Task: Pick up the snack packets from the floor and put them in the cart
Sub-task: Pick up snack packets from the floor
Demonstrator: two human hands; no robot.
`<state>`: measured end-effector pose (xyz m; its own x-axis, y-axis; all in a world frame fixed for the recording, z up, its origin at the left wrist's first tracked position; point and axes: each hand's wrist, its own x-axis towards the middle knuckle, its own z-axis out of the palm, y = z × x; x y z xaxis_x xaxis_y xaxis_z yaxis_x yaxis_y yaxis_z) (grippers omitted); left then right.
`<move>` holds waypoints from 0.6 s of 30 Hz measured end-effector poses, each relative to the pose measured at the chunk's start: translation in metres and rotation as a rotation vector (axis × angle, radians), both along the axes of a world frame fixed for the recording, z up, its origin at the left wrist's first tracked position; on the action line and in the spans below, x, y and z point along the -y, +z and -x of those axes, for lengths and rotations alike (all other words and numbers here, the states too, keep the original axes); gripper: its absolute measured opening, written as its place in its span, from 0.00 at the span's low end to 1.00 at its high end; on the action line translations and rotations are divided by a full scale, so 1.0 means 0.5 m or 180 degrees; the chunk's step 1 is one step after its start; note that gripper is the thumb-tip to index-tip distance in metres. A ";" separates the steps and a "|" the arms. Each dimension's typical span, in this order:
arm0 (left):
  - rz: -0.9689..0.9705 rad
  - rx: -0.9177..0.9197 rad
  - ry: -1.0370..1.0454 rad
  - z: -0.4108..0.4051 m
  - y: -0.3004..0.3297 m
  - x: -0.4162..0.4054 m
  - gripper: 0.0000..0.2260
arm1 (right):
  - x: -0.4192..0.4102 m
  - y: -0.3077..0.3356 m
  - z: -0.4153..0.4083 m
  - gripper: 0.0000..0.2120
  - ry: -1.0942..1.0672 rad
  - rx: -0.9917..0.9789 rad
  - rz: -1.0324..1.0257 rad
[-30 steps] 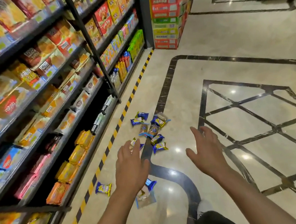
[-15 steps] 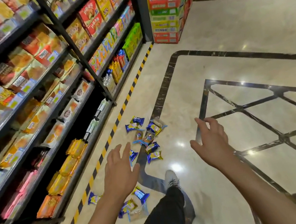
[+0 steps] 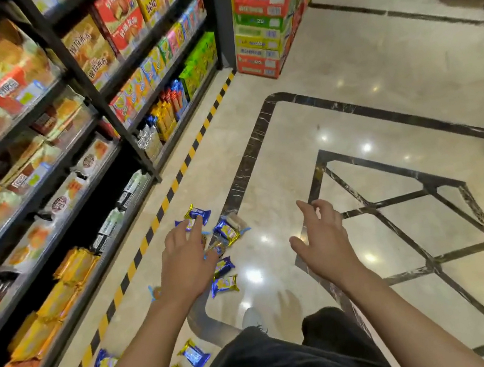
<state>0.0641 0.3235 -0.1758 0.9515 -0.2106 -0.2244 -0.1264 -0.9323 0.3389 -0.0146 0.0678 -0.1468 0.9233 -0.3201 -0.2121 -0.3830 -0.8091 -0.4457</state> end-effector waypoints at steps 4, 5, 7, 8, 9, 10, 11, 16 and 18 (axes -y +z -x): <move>0.0018 -0.0058 0.0176 -0.069 0.001 0.037 0.33 | 0.045 -0.010 -0.096 0.34 0.0155 0.0005 -0.0144; 0.0005 -0.0085 0.0211 -0.083 -0.001 0.048 0.33 | 0.058 -0.015 -0.120 0.34 0.0200 -0.0007 -0.0177; -0.0009 -0.0112 0.0317 -0.107 -0.004 0.071 0.34 | 0.086 -0.028 -0.169 0.34 0.0328 -0.0031 -0.0260; -0.0032 -0.0115 0.0380 -0.119 -0.004 0.083 0.34 | 0.101 -0.035 -0.194 0.34 0.0424 -0.0037 -0.0302; -0.0071 -0.0119 0.0444 -0.133 -0.003 0.096 0.34 | 0.118 -0.043 -0.222 0.34 0.0516 -0.0043 -0.0336; -0.0113 -0.0118 0.0510 -0.145 0.000 0.107 0.34 | 0.136 -0.052 -0.248 0.34 0.0589 -0.0064 -0.0363; -0.0149 -0.0131 0.0591 -0.156 0.003 0.117 0.34 | 0.152 -0.058 -0.273 0.34 0.0667 -0.0103 -0.0397; -0.0320 -0.0157 0.1174 -0.194 0.023 0.185 0.34 | 0.230 -0.061 -0.406 0.33 0.1102 -0.0198 -0.0573; -0.0329 -0.0108 0.1403 -0.205 0.025 0.222 0.34 | 0.251 -0.064 -0.453 0.33 0.1296 -0.0245 -0.0513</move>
